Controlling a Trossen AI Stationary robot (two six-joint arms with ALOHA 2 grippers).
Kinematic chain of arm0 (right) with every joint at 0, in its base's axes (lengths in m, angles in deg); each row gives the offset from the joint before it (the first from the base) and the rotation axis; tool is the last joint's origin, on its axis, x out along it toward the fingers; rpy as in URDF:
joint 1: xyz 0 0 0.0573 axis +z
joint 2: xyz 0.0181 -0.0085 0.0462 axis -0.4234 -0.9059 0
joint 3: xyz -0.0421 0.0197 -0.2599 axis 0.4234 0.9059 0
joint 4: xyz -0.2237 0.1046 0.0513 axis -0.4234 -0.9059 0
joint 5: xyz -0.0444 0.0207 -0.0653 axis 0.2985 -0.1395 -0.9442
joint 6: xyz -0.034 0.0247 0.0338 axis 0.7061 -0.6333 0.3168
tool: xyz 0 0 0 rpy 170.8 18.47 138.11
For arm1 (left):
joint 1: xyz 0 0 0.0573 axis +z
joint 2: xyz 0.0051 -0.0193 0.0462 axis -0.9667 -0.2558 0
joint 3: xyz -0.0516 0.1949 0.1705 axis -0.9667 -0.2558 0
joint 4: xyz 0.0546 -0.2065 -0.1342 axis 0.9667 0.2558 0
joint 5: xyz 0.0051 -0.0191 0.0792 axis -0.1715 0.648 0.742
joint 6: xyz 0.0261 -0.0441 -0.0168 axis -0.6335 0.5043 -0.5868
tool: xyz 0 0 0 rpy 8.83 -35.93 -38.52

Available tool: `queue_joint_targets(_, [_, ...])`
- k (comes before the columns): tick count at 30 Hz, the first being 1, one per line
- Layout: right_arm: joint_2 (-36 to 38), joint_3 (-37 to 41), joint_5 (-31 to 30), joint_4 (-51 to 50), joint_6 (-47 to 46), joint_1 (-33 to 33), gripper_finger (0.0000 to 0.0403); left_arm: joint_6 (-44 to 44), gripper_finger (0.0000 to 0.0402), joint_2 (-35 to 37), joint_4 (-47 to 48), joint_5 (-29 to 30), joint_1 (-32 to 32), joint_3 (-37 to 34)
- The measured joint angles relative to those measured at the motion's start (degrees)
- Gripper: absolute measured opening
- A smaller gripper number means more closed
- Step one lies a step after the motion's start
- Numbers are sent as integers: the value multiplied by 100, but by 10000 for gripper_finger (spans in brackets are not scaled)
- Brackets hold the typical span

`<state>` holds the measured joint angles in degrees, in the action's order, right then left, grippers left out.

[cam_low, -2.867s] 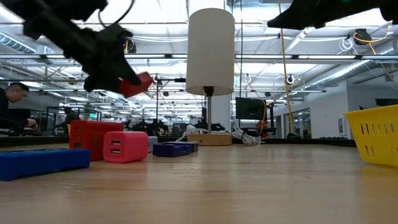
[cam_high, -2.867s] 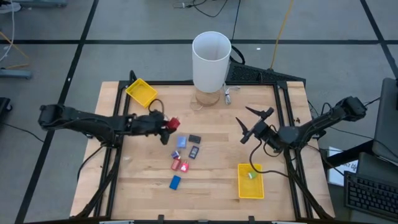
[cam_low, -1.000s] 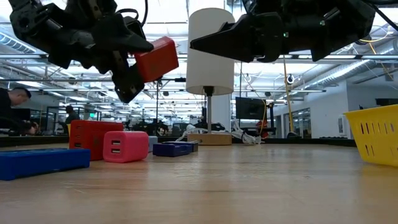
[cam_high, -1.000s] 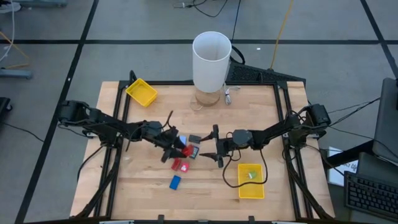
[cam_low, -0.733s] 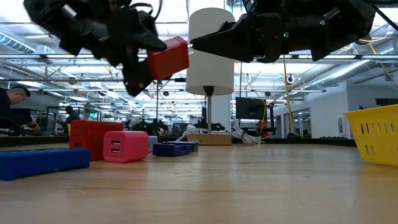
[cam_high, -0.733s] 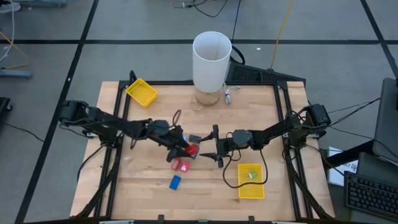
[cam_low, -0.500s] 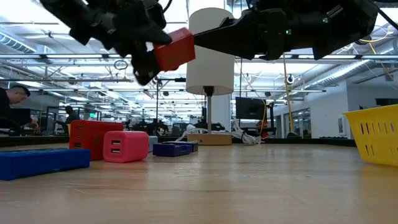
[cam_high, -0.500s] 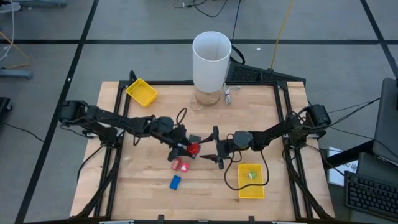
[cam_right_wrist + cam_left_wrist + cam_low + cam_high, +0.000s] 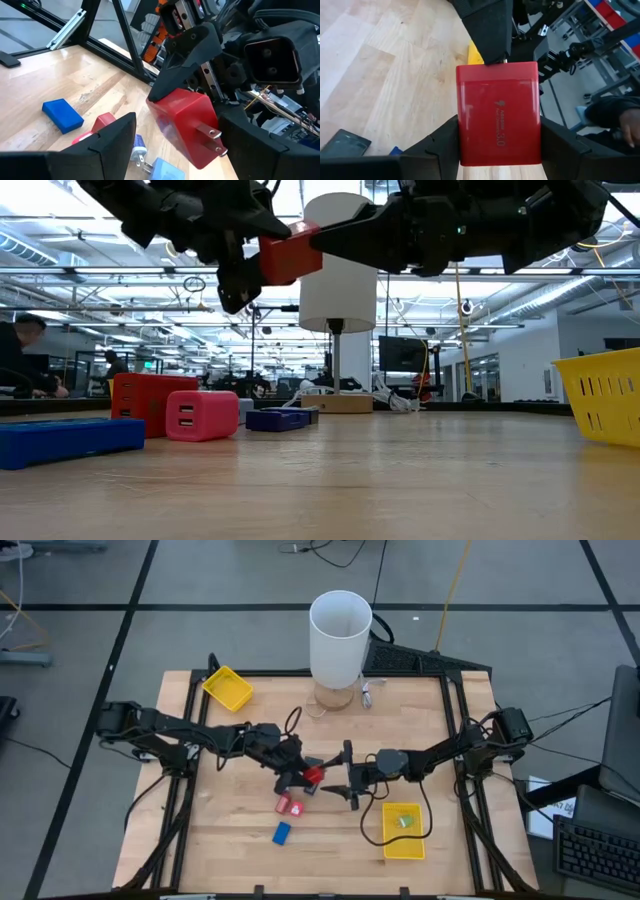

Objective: Pick & Place Office items
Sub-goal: Put the top red charger adapter into the bottom yellow bin

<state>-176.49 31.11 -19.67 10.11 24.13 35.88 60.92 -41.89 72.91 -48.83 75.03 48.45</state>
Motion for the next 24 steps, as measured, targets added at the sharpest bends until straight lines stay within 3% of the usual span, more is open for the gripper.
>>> queue_joint_targets(7, [-7, -7, 80, -1, 32, 2, 270, 189, 217, -378, -401, 12, 12, 77])
queue_joint_targets(17, [-13, -5, 90, -106, 60, 7, 268, 90, 223, -614, -308, -555, 14, 418])
queue_joint_targets(24, [-13, -3, 81, -122, 304, 13, 220, 58, 211, -592, -279, -727, 21, 418])
